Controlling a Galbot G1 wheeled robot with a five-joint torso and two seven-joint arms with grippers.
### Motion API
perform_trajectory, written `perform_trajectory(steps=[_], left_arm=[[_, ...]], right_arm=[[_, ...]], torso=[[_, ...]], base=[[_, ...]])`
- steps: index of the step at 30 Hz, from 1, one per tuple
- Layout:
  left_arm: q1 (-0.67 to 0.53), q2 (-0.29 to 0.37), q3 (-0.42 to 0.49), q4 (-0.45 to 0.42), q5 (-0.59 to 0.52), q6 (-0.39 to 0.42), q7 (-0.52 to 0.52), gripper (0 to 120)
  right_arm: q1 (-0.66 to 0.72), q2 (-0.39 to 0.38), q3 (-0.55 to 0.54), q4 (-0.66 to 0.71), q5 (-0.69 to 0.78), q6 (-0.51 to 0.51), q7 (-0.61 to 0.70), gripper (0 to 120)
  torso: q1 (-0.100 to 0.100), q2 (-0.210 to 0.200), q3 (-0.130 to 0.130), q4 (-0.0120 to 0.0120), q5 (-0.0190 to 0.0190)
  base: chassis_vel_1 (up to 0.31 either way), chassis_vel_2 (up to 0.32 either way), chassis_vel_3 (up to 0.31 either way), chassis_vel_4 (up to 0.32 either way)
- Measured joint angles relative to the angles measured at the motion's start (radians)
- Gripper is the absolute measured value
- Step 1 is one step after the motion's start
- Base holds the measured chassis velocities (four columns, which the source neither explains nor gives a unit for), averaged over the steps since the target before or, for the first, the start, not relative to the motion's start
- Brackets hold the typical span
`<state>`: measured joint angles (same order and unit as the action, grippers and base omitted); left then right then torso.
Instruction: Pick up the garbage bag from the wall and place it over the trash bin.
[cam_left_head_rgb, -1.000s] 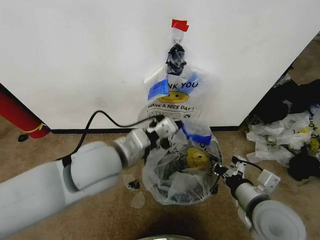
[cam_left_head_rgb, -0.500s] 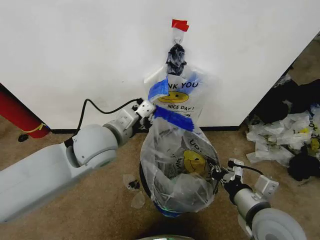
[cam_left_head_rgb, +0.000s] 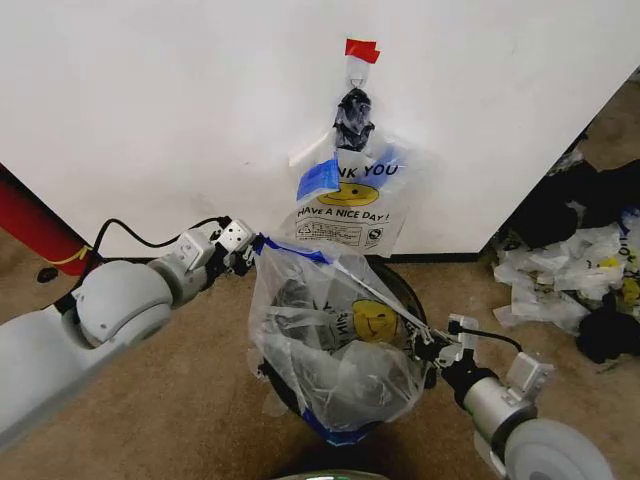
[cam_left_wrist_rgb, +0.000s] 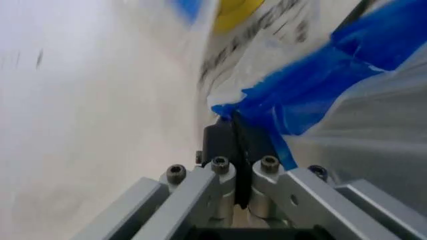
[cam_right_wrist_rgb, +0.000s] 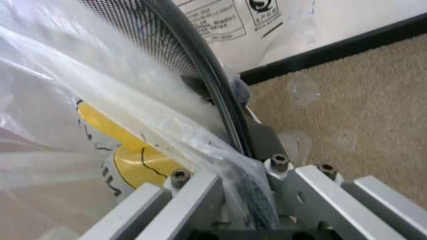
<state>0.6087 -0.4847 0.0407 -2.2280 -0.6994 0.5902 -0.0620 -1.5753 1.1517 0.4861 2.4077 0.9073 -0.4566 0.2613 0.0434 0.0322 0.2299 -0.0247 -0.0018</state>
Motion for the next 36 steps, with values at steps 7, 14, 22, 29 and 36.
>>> perform_trajectory(steps=[7,14,22,29,36], left_arm=[[0.025,0.018,-0.027,0.0,0.008,0.003,0.0,0],[0.068,0.039,-0.056,-0.03,0.055,0.005,-0.011,3],[0.186,0.106,-0.16,-0.157,0.131,-0.018,-0.012,32],[0.21,0.141,-0.172,-0.224,0.157,-0.044,-0.005,56],[0.149,0.158,-0.124,-0.278,0.103,-0.177,0.072,86]], right_arm=[[-0.011,0.005,0.011,0.0,0.087,-0.02,0.031,0],[-0.01,0.009,0.015,0.006,0.112,-0.022,0.057,0],[0.003,0.019,0.021,0.0,0.178,-0.038,0.128,0],[0.008,0.02,0.035,-0.006,0.198,-0.05,0.15,0],[0.015,0.007,0.032,-0.008,0.118,-0.055,0.147,0]], torso=[[0.0,0.0,0.0,0.0,-0.0006],[0.0,0.0,0.0,-0.0002,-0.0003],[0.0,0.0,0.0,0.0003,0.0],[0.0,0.0,0.0,0.0001,-0.0004],[0.0,0.0,0.0,0.0003,-0.0002]], base=[[0.0,0.0,0.0,0.0],[0.0,0.0,0.0,0.0],[0.0,0.0,0.0,0.0],[0.0,0.0,0.0,0.0],[0.0,0.0,0.0,0.0]])
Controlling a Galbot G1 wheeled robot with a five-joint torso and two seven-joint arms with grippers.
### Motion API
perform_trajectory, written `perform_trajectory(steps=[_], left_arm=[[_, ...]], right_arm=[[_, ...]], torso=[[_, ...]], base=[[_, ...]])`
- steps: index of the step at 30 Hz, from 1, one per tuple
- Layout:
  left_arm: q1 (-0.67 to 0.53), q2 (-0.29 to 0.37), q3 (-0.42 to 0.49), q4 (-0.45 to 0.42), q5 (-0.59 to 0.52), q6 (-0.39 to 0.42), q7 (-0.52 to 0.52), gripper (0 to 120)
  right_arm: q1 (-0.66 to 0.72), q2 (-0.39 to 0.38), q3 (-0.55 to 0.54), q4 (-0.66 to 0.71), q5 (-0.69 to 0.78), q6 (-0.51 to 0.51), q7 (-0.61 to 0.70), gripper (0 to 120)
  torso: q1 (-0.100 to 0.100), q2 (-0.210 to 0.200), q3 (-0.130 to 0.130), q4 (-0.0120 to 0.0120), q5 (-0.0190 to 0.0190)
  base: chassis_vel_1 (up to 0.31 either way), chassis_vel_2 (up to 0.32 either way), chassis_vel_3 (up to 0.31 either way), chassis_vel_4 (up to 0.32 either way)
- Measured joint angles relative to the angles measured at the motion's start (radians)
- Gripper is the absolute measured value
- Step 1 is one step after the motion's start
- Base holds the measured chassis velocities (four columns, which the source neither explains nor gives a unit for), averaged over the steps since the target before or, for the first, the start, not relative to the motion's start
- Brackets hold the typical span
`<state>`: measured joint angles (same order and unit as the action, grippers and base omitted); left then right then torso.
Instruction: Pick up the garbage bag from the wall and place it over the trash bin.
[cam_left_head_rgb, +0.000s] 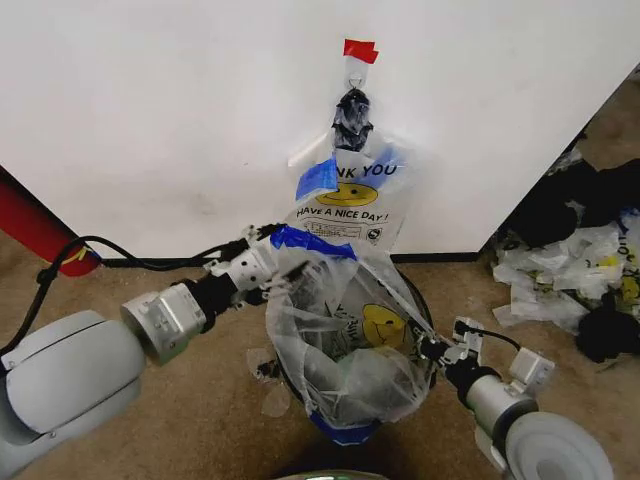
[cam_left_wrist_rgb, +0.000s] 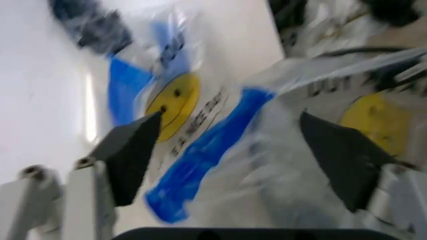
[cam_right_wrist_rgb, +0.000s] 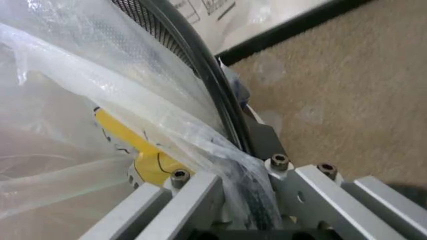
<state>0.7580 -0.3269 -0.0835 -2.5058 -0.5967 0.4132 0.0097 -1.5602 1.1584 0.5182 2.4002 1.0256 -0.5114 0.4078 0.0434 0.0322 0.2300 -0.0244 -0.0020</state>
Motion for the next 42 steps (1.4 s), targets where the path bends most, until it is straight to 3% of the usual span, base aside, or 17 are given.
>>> perform_trajectory(steps=[3,5,9,10,13,22,23,27,30,34,36,42], left_arm=[[-0.037,-0.012,0.033,0.0,-0.003,-0.012,0.013,92],[-0.143,-0.046,0.122,0.001,-0.006,-0.014,0.024,99],[-0.235,-0.08,0.193,0.014,-0.008,0.0,0.027,100],[-0.322,-0.112,0.263,0.035,-0.009,0.017,0.027,100],[-0.424,-0.145,0.369,0.075,-0.01,0.049,0.029,97],[-0.407,-0.139,0.374,0.09,-0.043,0.134,0.049,90],[-0.407,-0.146,0.376,0.106,-0.041,0.148,0.044,79],[-0.405,-0.149,0.382,0.124,-0.04,0.154,0.041,60],[-0.407,-0.153,0.393,0.13,-0.038,0.157,0.038,53],[-0.414,-0.165,0.424,0.147,-0.022,0.162,0.036,35],[-0.414,-0.165,0.426,0.149,-0.019,0.162,0.036,34],[-0.41,-0.166,0.428,0.156,-0.009,0.163,0.032,7]], right_arm=[[-0.002,-0.001,-0.005,0.003,-0.04,0.006,-0.013,0],[-0.01,0.0,-0.009,0.01,-0.094,0.013,-0.037,0],[-0.014,0.0,-0.012,0.012,-0.13,0.018,-0.058,0],[-0.017,-0.001,-0.014,0.012,-0.159,0.023,-0.072,0],[-0.019,-0.003,-0.016,0.015,-0.181,0.026,-0.082,0],[-0.014,-0.01,-0.019,0.012,-0.205,0.029,-0.087,0],[-0.01,-0.01,-0.026,0.011,-0.221,0.031,-0.091,0],[-0.011,-0.012,-0.03,0.01,-0.233,0.032,-0.096,0],[-0.011,-0.013,-0.032,0.011,-0.236,0.032,-0.097,0],[-0.012,-0.013,-0.035,0.015,-0.243,0.033,-0.1,0],[-0.012,-0.013,-0.035,0.016,-0.243,0.033,-0.1,0],[-0.012,-0.014,-0.035,0.016,-0.244,0.034,-0.101,0]], torso=[[0.0,0.0,0.0,0.0,-0.0001],[0.0,0.0,0.0,-0.0003,-0.0003],[0.0,0.0,0.0,-0.0002,0.0002],[0.0,0.0,0.0,-0.0004,-0.0003],[0.0,0.0,0.0,-0.0008,0.0],[0.0,0.0,0.0,0.0001,-0.0004],[0.0,0.0,0.0,-0.0004,0.0],[0.0,0.0,0.0,-0.0001,-0.0002],[0.0,0.0,0.0,-0.0002,-0.0002],[0.0,0.0,0.0,-0.0003,-0.0002],[0.0,0.0,0.0,-0.0003,-0.0002],[0.0,0.0,0.0,-0.0003,-0.0002]], base=[[0.0,0.0,0.0,0.0],[0.0,0.0,0.0,0.0],[0.0,0.0,0.0,0.0],[0.0,0.0,0.0,0.0],[0.0,0.0,0.0,0.0],[0.0,0.0,0.0,0.0],[0.0,0.0,0.0,0.0],[0.0,0.0,0.0,0.0],[0.0,0.0,0.0,0.0],[0.0,0.0,0.0,0.0],[0.0,0.0,0.0,0.0],[0.0,0.0,0.0,0.0]])
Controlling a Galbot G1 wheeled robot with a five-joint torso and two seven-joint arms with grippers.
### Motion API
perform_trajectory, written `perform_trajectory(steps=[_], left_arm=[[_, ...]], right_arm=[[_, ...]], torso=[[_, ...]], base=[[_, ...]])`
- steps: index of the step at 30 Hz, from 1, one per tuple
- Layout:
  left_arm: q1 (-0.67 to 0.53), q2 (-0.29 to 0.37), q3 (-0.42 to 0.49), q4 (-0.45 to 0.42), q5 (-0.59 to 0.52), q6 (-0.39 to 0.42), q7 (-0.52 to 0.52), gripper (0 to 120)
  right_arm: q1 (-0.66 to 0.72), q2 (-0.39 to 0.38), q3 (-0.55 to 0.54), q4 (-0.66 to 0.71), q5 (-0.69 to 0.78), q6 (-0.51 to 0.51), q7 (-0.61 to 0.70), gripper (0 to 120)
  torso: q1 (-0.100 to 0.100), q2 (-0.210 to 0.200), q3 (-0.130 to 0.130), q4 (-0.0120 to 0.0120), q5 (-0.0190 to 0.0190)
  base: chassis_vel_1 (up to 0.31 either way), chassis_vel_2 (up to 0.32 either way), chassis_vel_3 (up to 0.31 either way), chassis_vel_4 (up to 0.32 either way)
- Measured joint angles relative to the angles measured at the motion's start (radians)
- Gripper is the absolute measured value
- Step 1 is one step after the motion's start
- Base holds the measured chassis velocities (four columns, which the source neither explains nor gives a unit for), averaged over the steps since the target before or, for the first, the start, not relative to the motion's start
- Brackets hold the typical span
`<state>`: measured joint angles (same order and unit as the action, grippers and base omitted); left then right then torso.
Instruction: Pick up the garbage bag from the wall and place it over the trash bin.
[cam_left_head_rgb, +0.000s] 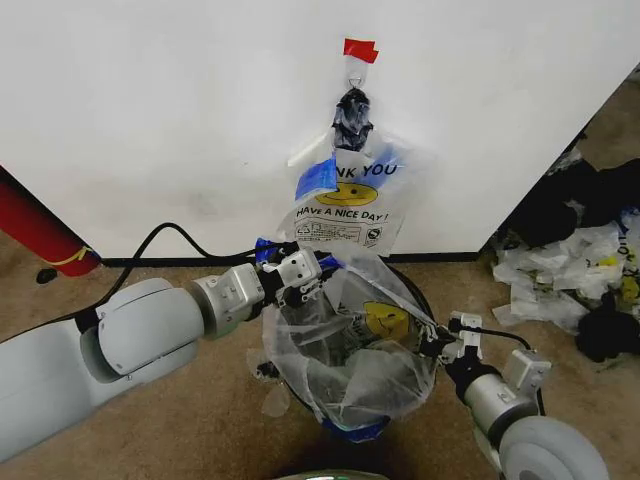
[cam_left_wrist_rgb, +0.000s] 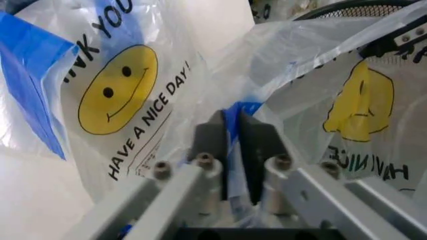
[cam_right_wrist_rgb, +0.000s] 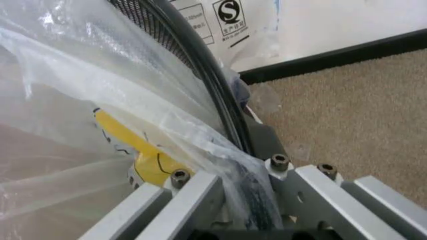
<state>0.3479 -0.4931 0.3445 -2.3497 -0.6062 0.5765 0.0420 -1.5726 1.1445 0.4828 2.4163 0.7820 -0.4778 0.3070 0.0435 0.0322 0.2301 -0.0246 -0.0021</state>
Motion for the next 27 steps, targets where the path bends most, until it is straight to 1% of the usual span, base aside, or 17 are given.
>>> perform_trajectory(steps=[2,3,8,10,12,13,14,15,16,17,18,19,21,23,26,27], left_arm=[[0.001,0.0,0.0,-0.001,0.0,0.0,0.0,5],[0.002,0.0,0.0,-0.003,0.0,0.0,-0.002,0],[0.001,0.0,0.0,-0.015,-0.01,0.002,-0.011,0],[-0.009,-0.001,0.0,-0.023,-0.033,0.007,-0.016,0],[-0.047,-0.017,0.014,-0.029,-0.105,0.019,-0.041,0],[-0.058,-0.024,0.021,-0.03,-0.124,0.022,-0.052,0],[-0.096,-0.049,0.045,-0.029,-0.189,0.027,-0.094,0],[-0.096,-0.049,0.045,-0.029,-0.189,0.027,-0.094,0],[-0.117,-0.064,0.058,-0.027,-0.219,0.029,-0.115,0],[-0.165,-0.104,0.09,-0.017,-0.276,0.03,-0.159,0],[-0.171,-0.109,0.095,-0.016,-0.283,0.03,-0.165,0],[-0.219,-0.144,0.129,-0.004,-0.318,0.027,-0.203,0],[-0.253,-0.169,0.157,0.014,-0.328,0.021,-0.22,0],[-0.262,-0.175,0.166,0.023,-0.325,0.02,-0.221,0],[-0.27,-0.187,0.19,0.062,-0.285,0.015,-0.221,0],[-0.27,-0.193,0.2,0.093,-0.253,0.013,-0.219,0]], right_arm=[[0.001,0.0,-0.001,0.0,0.0,0.0,0.0,0],[0.002,0.0,-0.003,-0.001,0.0,0.0,0.0,0],[0.001,0.0,-0.01,-0.001,-0.009,0.0,0.001,0],[0.001,-0.001,-0.012,-0.002,-0.023,0.0,0.001,0],[0.001,-0.007,-0.016,-0.005,-0.053,0.001,-0.002,0],[0.001,-0.008,-0.018,-0.006,-0.059,0.002,-0.004,0],[0.001,-0.009,-0.021,-0.007,-0.082,0.004,-0.011,0],[0.001,-0.009,-0.021,-0.007,-0.082,0.004,-0.011,0],[0.0,-0.009,-0.023,-0.007,-0.094,0.006,-0.015,0],[-0.005,-0.008,-0.025,-0.007,-0.118,0.009,-0.023,0],[-0.005,-0.008,-0.026,-0.007,-0.121,0.009,-0.024,0],[-0.009,-0.008,-0.033,-0.007,-0.146,0.011,-0.034,0],[-0.012,-0.011,-0.043,-0.007,-0.174,0.014,-0.046,0],[-0.013,-0.012,-0.045,-0.006,-0.184,0.017,-0.054,0],[-0.019,-0.017,-0.052,-0.005,-0.221,0.03,-0.081,0],[-0.024,-0.021,-0.057,-0.005,-0.253,0.048,-0.105,0]], torso=[[0.0,0.0,0.0,0.0,0.0],[0.0,0.0,0.0,0.0,0.0],[0.0,0.0,0.0,0.0,0.0],[0.0,0.0,0.0,0.0001,0.0],[0.0,0.0,0.0,0.0002,0.0],[0.0,0.0,0.0,0.0002,0.0],[0.0,0.0,0.0,0.0002,0.0],[0.0,0.0,0.0,0.0002,0.0],[0.0,0.0,0.0,0.0002,0.0001],[0.0,0.0,0.0,0.0,0.0001],[0.0,0.0,0.0,-0.0001,0.0001],[0.0,0.0,0.0,-0.0007,0.0001],[0.0,0.0,0.0,-0.0005,0.0009],[0.0,0.0,0.0,-0.0004,0.0005],[0.0,0.0,0.0,0.0002,0.0002],[0.0,0.0,0.0,0.0003,-0.0002]], base=[[0.0,0.0,0.0,0.0],[0.0,0.0,0.0,0.0],[0.0,0.0,0.0,0.0],[0.0,0.0,0.0,0.0],[0.0,0.0,0.0,0.0],[0.0,0.0,0.0,0.0],[0.0,0.0,0.0,0.0],[0.0,0.0,0.0,0.0],[0.0,0.0,0.0,0.0],[0.0,0.0,0.0,0.0],[0.0,0.0,0.0,0.0],[0.0,0.0,0.0,0.0],[0.0,0.0,0.0,0.0],[0.0,0.0,0.0,0.0],[0.0,0.0,0.0,0.0],[0.0,0.0,0.0,0.0]])
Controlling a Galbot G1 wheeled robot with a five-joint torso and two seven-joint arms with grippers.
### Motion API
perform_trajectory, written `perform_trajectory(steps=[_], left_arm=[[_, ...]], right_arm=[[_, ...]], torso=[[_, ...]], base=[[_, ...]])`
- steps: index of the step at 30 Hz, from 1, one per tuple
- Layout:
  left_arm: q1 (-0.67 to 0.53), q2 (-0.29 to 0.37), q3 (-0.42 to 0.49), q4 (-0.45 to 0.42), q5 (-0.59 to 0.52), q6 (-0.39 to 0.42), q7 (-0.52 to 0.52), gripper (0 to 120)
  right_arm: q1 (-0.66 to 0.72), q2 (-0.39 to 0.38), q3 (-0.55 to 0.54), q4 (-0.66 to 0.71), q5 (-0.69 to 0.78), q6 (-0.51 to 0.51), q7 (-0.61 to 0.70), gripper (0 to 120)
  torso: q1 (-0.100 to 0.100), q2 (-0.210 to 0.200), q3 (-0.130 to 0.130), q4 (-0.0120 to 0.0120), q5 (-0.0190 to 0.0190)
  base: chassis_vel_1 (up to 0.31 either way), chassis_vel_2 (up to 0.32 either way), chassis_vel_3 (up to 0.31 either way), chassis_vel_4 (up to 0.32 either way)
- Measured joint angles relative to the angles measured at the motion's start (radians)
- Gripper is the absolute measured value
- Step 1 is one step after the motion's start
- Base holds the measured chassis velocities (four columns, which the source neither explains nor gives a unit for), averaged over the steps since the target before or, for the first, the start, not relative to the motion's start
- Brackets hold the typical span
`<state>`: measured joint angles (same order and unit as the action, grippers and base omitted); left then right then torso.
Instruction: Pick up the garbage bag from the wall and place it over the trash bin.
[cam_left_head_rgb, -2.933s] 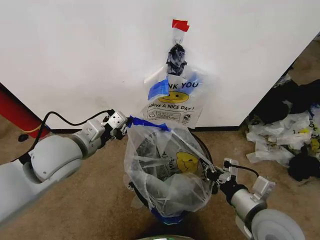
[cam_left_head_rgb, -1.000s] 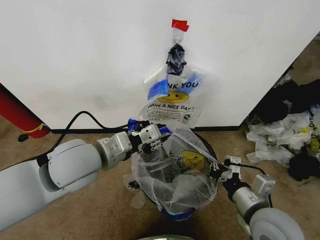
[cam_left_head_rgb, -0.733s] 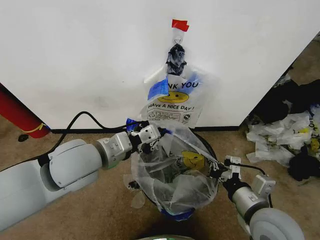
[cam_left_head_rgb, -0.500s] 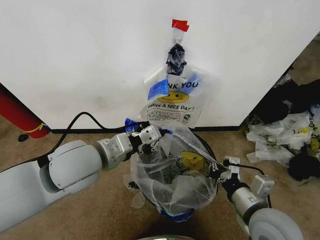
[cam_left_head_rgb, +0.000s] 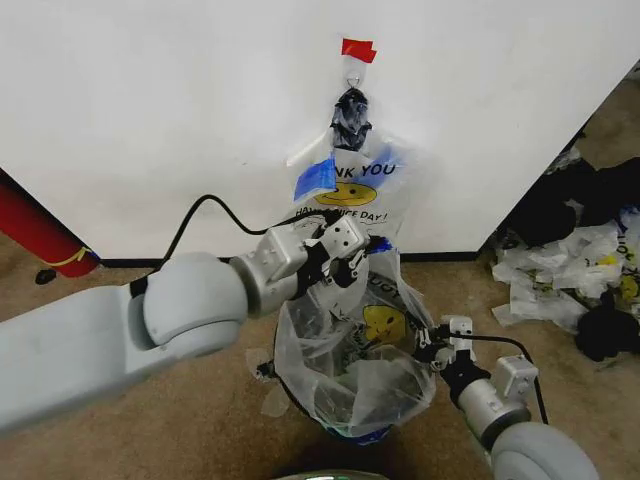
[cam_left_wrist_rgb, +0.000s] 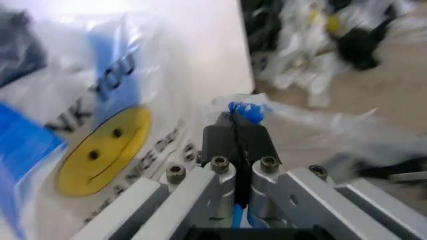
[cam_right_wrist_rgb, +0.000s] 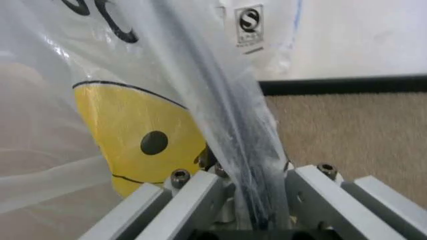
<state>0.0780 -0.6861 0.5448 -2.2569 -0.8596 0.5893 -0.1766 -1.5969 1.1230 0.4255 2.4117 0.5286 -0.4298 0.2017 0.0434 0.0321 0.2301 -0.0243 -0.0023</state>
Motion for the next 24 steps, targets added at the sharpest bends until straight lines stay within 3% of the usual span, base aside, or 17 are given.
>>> perform_trajectory(steps=[11,17,24], left_arm=[[0.004,0.006,0.022,0.107,0.141,-0.002,0.056,0],[0.076,0.09,-0.036,0.116,0.191,-0.006,0.126,0],[0.146,0.172,-0.117,0.13,0.214,-0.012,0.202,0]], right_arm=[[-0.022,-0.01,-0.019,-0.008,-0.108,0.125,-0.115,0],[-0.046,-0.012,0.005,-0.031,-0.091,0.223,-0.172,0],[-0.032,-0.015,0.012,-0.052,-0.026,0.266,-0.192,0]], torso=[[0.0,0.0,0.0,-0.0004,0.0002],[0.0,0.0,0.0,-0.0001,0.0],[0.0,0.0,0.0,-0.0004,0.0001]], base=[[0.0,0.0,0.0,0.0],[0.0,0.0,0.0,0.0],[0.0,0.0,0.0,0.0]])
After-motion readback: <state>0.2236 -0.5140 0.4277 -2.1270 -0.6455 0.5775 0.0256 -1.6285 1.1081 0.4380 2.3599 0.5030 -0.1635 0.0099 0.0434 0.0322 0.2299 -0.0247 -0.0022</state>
